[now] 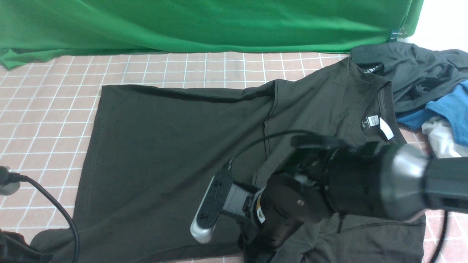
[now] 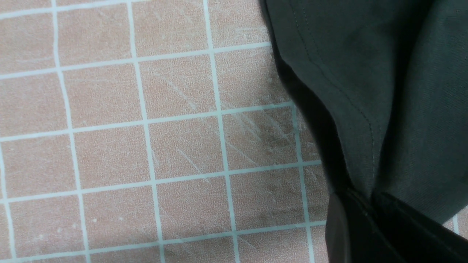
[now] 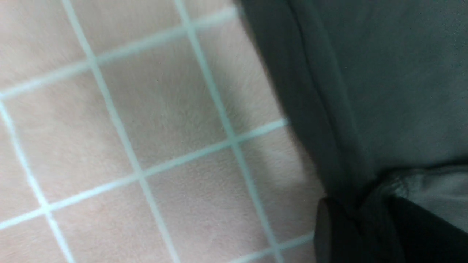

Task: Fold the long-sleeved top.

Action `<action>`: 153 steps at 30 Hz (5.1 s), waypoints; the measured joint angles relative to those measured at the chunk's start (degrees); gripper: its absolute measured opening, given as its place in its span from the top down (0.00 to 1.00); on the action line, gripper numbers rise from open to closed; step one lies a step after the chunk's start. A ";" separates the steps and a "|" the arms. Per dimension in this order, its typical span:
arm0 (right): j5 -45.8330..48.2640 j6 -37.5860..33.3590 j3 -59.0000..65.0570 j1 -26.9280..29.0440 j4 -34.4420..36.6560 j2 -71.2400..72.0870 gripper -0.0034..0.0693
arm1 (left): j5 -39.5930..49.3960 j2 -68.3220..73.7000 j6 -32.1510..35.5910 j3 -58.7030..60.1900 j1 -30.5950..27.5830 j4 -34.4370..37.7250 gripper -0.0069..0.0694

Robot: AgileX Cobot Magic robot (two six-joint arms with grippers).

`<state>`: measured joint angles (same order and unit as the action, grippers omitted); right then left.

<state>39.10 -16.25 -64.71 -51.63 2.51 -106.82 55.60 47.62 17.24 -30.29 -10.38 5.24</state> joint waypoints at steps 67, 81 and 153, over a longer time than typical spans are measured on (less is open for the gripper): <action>18.61 -1.09 -47.46 5.74 19.79 -8.89 0.79 | 1.27 0.00 0.45 0.00 0.00 1.01 0.86; 18.55 -0.32 -47.53 4.16 20.23 -14.64 0.55 | 1.05 0.00 0.65 0.00 0.00 1.01 0.86; 9.42 3.16 -55.15 22.85 13.25 -29.81 0.92 | 0.84 0.00 0.90 0.00 0.00 2.09 0.86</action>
<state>48.52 -13.09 -119.86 -28.77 15.76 -136.64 56.44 47.62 18.15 -30.29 -10.38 7.33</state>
